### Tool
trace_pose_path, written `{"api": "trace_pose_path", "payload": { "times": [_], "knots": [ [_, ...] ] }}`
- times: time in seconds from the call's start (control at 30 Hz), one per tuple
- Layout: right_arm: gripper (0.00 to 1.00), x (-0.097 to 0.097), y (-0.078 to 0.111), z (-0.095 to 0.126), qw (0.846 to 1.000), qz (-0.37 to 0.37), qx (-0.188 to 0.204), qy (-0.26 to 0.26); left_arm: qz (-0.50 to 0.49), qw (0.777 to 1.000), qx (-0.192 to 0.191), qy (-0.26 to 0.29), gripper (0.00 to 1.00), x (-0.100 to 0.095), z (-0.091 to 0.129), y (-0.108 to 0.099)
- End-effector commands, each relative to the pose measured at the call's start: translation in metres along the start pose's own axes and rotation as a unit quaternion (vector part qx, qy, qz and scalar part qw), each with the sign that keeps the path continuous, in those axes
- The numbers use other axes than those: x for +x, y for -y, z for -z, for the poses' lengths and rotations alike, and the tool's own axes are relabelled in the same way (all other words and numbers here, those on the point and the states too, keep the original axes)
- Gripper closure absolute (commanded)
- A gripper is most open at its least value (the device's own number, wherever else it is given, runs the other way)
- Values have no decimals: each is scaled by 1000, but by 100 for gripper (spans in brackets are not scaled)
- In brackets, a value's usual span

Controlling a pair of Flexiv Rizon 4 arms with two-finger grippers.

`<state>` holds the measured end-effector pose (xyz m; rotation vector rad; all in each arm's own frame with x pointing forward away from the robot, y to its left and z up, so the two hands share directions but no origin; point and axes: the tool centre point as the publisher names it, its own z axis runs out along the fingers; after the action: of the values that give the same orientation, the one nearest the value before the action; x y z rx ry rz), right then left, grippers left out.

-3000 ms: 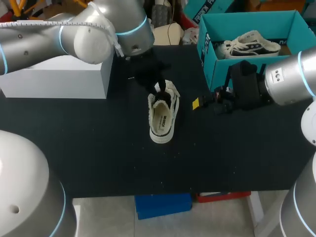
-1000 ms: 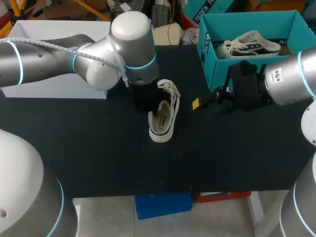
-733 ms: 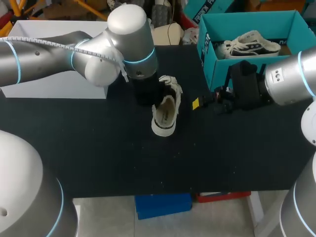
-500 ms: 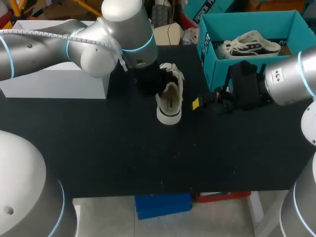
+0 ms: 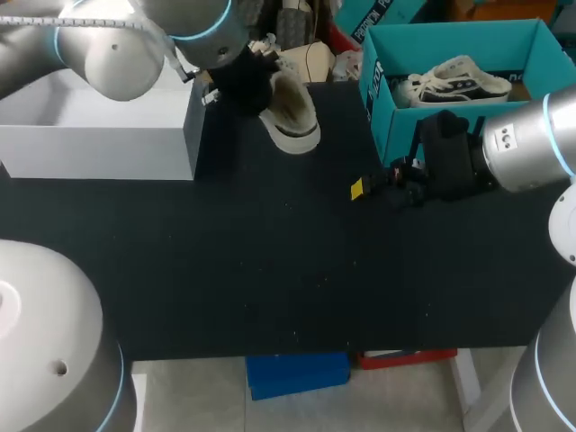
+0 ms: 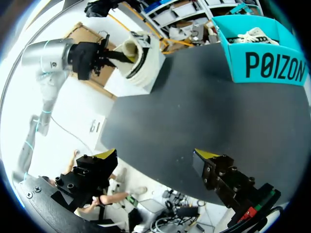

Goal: Take the shoe out of the shoebox, open the shoe tongue, remove and reinsert the insole, then place the shoe into the shoebox

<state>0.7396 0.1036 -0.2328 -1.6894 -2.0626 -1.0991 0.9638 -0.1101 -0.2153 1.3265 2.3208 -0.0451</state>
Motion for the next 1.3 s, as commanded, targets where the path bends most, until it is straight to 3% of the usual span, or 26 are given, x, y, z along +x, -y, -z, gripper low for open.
{"api": "trace_pose_path", "payload": {
  "times": [0.03,0.3,0.43,1.0,1.07,1.17,1.3],
  "knots": [
    [0,1,0,0,1000,0,1,1,108,993,-42,33,100,50,67,-21],
    [0,1,0,0,1000,0,1,1,189,979,-75,35,100,121,73,-76],
    [0,1,0,0,1000,0,1,1,214,973,-76,36,100,141,72,-89],
    [0,1,0,0,1000,0,1,1,215,973,-76,35,100,146,72,-92],
    [0,1,0,0,1000,0,1,1,224,972,-58,31,100,141,70,-85],
    [0,1,0,0,1000,0,1,1,259,962,-81,22,100,141,61,-107],
    [0,1,0,0,1000,0,1,1,310,943,-119,16,100,152,46,-151]
  ]
}}
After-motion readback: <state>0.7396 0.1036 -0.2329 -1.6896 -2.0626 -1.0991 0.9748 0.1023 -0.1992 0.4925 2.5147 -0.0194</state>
